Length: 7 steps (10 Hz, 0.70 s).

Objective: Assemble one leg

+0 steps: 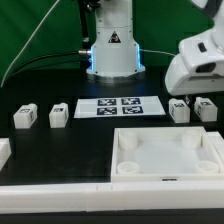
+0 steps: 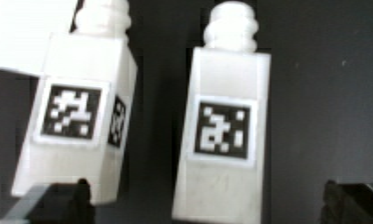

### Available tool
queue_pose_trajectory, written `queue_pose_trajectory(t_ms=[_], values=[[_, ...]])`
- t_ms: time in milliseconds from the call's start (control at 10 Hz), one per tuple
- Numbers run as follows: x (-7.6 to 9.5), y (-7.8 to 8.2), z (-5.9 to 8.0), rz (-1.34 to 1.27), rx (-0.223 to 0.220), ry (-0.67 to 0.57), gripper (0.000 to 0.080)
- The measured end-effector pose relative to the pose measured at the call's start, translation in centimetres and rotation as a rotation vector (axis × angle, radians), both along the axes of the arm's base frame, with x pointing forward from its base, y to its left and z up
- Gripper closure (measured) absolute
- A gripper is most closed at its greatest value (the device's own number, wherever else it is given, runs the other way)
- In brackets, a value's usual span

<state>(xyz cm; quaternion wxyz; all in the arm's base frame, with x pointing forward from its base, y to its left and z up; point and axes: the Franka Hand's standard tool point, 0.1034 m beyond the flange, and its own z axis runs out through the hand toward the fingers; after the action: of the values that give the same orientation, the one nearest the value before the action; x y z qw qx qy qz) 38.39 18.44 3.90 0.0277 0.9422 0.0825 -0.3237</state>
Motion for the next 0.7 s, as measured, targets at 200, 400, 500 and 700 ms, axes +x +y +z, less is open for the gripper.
queue_pose_trajectory(t_ms=[200, 400, 500, 700], values=[[0.8, 1.1, -0.9, -0.002, -0.002, 0.033, 0.015], [0.4, 1.4, -1.2, 0.004, -0.001, 0.038, 0.015], [0.3, 1.6, -1.5, 0.006, 0.0, 0.039, 0.015], [0.1, 1.5, -1.9, 0.007, -0.005, 0.066, 0.015]])
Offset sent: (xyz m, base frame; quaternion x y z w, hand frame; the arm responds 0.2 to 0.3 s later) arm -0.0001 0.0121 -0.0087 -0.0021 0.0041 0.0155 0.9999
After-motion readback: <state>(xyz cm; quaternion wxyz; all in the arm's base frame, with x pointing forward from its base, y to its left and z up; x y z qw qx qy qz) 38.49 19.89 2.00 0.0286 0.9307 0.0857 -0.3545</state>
